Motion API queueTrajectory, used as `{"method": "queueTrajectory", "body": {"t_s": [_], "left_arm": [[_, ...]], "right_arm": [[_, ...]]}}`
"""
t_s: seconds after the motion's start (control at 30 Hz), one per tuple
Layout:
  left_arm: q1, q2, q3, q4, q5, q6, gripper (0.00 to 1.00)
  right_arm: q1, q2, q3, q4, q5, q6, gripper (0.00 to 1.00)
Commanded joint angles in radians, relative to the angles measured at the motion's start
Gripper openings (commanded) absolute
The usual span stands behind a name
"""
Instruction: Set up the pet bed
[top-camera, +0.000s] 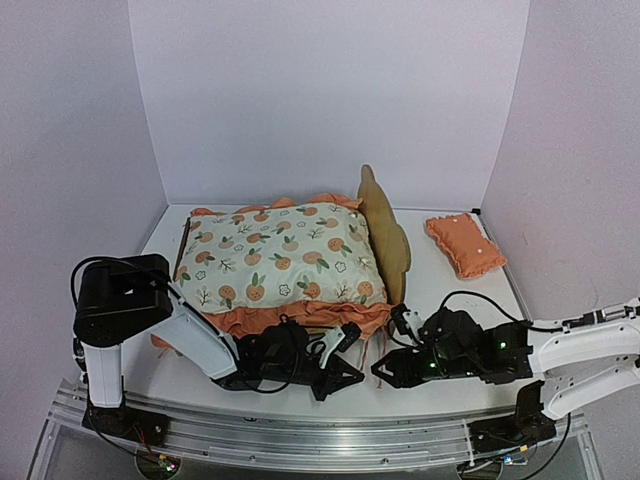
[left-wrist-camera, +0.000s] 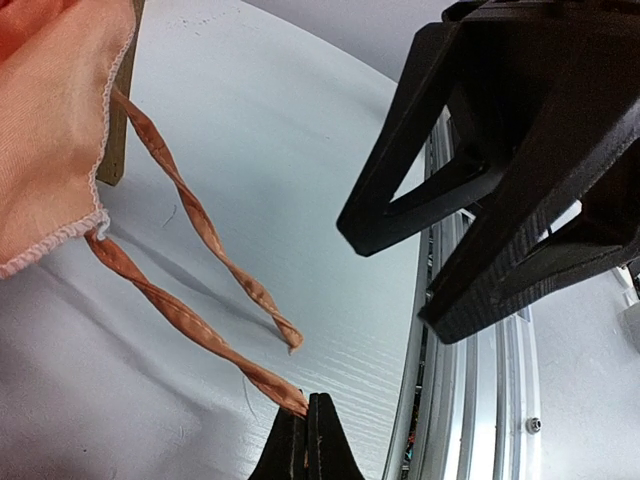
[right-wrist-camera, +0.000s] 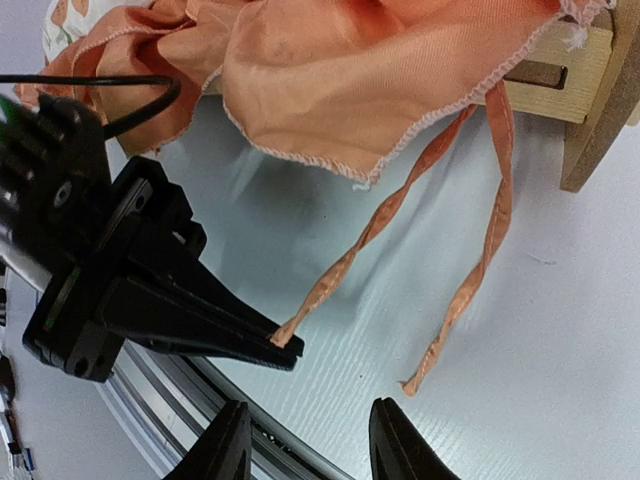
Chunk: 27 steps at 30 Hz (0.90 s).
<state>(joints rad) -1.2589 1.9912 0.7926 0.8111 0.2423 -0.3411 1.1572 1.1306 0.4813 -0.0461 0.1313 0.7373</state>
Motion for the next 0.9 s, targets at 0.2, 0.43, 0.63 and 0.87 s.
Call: {"method": "queueTrajectory", "body": {"t_s": [0.2, 0.43, 0.63, 0.87], "left_arm": [[-0.033, 0.029, 0.054, 0.077, -0.004, 0.016, 0.0], [-0.043, 0.04, 0.063, 0.076, -0.014, 0.021, 0.0], [-0.046, 0.039, 0.063, 0.076, -0.038, 0.024, 0.0], [-0.046, 0.036, 0.058, 0.079, -0.049, 0.034, 0.0]], "right_arm": [[-0.016, 0.145, 0.044, 0.171, -0.002, 0.165, 0.35], [-0.032, 0.186, 0.013, 0.273, -0.031, 0.234, 0.29], [-0.039, 0.232, 0.016, 0.312, -0.087, 0.264, 0.22], [-0.049, 0.215, -0.012, 0.295, -0.107, 0.297, 0.19]]}}
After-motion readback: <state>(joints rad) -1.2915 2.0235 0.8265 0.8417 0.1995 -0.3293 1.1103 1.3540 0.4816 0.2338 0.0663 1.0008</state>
